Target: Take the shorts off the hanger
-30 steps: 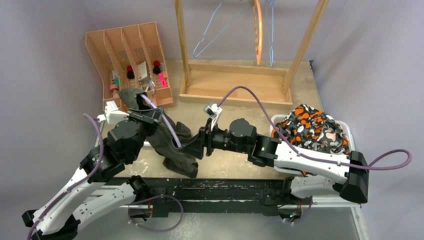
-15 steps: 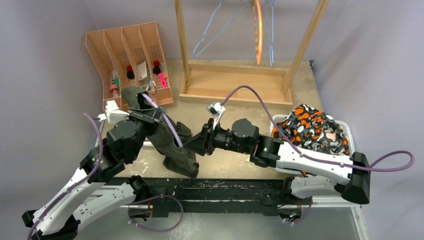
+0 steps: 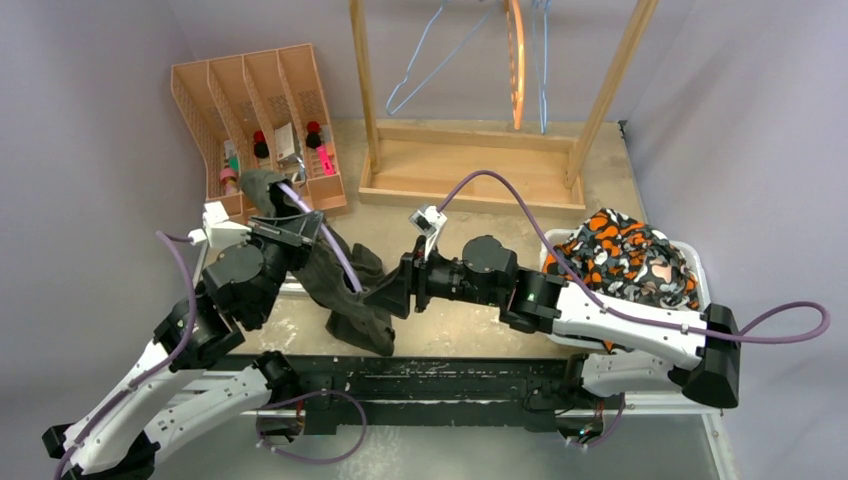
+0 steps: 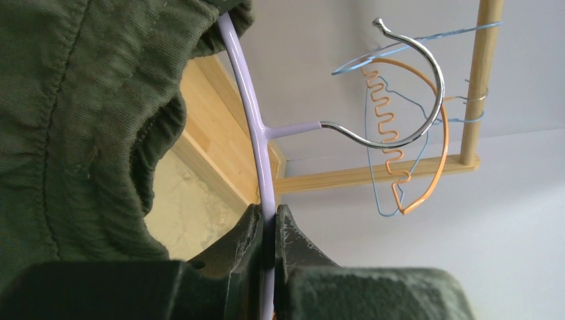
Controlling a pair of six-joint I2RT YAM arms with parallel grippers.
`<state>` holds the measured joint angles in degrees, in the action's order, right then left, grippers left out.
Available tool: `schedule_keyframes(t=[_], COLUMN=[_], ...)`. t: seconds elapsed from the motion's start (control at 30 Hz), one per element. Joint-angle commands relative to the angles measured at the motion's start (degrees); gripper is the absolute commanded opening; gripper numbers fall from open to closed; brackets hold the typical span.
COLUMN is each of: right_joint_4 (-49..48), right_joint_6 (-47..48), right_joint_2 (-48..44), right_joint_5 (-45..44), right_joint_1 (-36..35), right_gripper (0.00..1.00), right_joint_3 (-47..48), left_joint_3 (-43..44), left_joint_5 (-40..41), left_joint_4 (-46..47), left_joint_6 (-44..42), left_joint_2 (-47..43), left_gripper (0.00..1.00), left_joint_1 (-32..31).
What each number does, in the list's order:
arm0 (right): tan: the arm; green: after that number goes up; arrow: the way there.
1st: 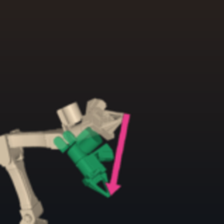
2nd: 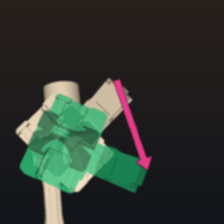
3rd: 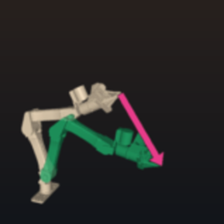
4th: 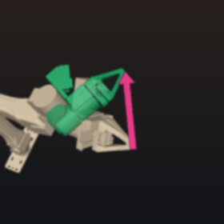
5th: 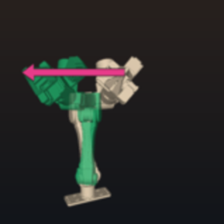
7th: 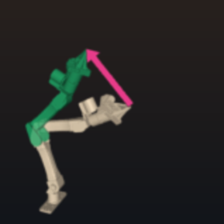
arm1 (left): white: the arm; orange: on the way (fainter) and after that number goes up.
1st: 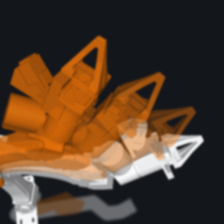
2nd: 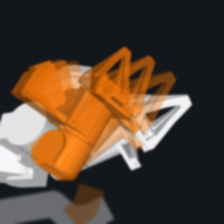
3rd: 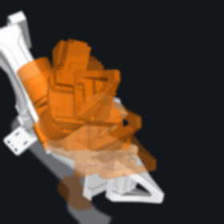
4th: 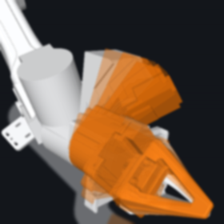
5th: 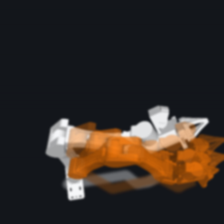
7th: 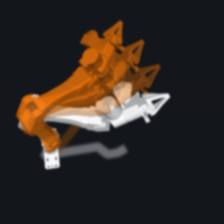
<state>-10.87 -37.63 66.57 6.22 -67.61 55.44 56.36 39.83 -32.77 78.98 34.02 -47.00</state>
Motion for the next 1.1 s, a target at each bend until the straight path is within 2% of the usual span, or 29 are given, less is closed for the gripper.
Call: schedule_keyframes(t=[0.0,0.07,0.23,0.37,0.43,0.53,0.87,0.97,1.07], right_joint_4=[-6.12,-6.30,-4.11,-1.66,0.00,3.59,8.03,11.93,11.48], right_joint_6=[-0.05,-0.34,-1.26,-1.00,-0.58,0.71,1.55,3.41,3.90], right_joint_2=[1.23,2.04,0.47,-1.20,-1.17,-0.19,0.53,1.80,1.21], right_joint_5=[5.00,5.23,1.45,-0.64,-0.78,-0.71,0.12,1.53,3.70], right_joint_1=[-0.37,-0.35,-0.35,-0.33,-0.33,-0.33,-0.37,-0.33,-0.33], right_gripper=[0.56,0.50,0.17,0.06,0.08,0.02,0.00,0.00,0.00], right_joint_3=[3.62,3.62,1.87,1.20,1.82,3.06,0.46,1.06,0.47], left_joint_3=[0.64,0.54,0.25,1.03,1.59,2.51,6.04,7.05,7.32], left_joint_5=[0.52,0.51,1.20,2.92,3.72,4.71,6.74,7.02,8.06], left_joint_4=[7.98,8.25,8.43,8.43,8.34,8.91,10.58,10.92,11.22], left_joint_6=[-1.72,-1.92,-2.54,-4.16,-4.78,-5.87,-8.88,-9.67,-10.41], left_joint_2=[0.42,0.52,0.06,-0.24,-0.03,0.24,2.73,2.98,3.10], left_gripper=[0.00,0.00,0.00,0.00,0.00,0.00,0.00,0.00,0.00], left_joint_1=[-0.11,-0.05,-0.08,-0.11,-0.10,-0.10,-0.11,-0.07,-0.11])
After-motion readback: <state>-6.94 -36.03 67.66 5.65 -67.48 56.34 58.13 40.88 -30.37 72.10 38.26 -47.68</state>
